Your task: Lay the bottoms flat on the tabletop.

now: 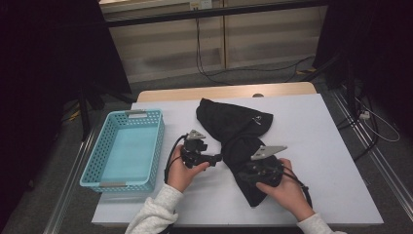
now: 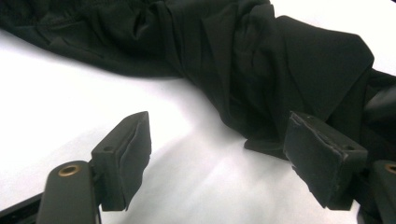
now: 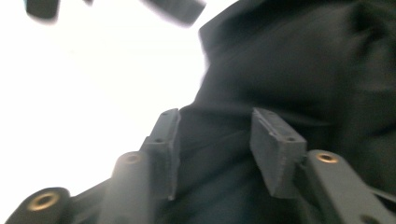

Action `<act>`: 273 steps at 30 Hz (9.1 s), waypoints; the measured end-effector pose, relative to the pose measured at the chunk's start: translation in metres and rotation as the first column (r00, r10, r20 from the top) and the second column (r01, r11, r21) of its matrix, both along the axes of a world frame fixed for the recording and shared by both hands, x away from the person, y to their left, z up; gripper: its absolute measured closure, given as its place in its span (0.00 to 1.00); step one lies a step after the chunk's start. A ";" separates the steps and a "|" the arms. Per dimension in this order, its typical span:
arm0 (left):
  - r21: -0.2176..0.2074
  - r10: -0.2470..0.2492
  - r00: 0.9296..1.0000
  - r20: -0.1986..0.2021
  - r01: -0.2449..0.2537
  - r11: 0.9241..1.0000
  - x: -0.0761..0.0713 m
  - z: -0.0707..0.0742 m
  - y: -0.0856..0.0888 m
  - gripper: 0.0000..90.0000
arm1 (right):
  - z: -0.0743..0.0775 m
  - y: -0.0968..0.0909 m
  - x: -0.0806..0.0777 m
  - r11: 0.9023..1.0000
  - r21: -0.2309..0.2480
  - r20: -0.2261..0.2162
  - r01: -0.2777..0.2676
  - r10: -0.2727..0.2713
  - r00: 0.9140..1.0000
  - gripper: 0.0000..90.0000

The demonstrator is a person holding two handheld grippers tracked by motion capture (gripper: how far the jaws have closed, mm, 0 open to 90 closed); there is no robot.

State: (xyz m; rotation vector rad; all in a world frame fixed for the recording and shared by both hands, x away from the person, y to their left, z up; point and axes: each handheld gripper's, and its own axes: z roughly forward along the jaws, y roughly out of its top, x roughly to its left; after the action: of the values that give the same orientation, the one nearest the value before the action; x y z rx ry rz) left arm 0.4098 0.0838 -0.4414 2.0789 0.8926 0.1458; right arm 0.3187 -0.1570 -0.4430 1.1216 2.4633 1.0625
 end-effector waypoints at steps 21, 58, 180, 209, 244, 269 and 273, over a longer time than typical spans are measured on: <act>-0.015 0.011 1.000 -0.006 -0.011 1.000 0.001 0.004 0.009 0.29 | 0.044 -0.048 0.008 0.977 0.176 0.046 0.118 -0.128 0.991 0.96; -0.025 0.011 1.000 -0.001 -0.011 1.000 -0.001 0.007 0.011 0.29 | -0.010 -0.039 0.021 0.988 -0.019 -0.040 0.152 -0.153 0.987 0.99; 0.020 0.092 0.994 -0.054 -0.091 0.996 -0.011 0.028 0.049 0.33 | 0.003 0.007 0.026 0.998 0.045 0.083 0.033 -0.037 0.996 0.63; 0.026 0.120 0.992 -0.040 -0.119 0.993 -0.017 0.014 0.059 0.37 | -0.005 0.007 0.016 0.997 0.031 -0.010 -0.076 0.077 0.997 1.00; 0.017 0.078 0.987 -0.141 -0.076 0.997 -0.030 0.026 0.059 1.00 | -0.019 -0.036 0.054 0.981 -0.051 0.073 0.190 -0.186 0.980 0.72; -0.026 0.103 0.990 -0.097 -0.106 0.994 0.004 -0.010 0.023 0.43 | -0.022 -0.038 0.052 0.980 -0.031 0.090 0.199 -0.195 0.977 0.99; 0.019 0.077 0.993 -0.090 -0.076 0.997 0.005 -0.018 0.010 0.47 | -0.022 -0.039 0.051 0.979 -0.025 0.089 0.200 -0.197 0.976 0.99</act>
State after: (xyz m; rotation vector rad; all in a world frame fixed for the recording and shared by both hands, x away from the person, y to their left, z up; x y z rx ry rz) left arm 0.4145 0.0936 -0.4593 2.0799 1.0297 0.0995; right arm 0.3700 -0.1955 -0.4654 1.2537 2.2400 0.9846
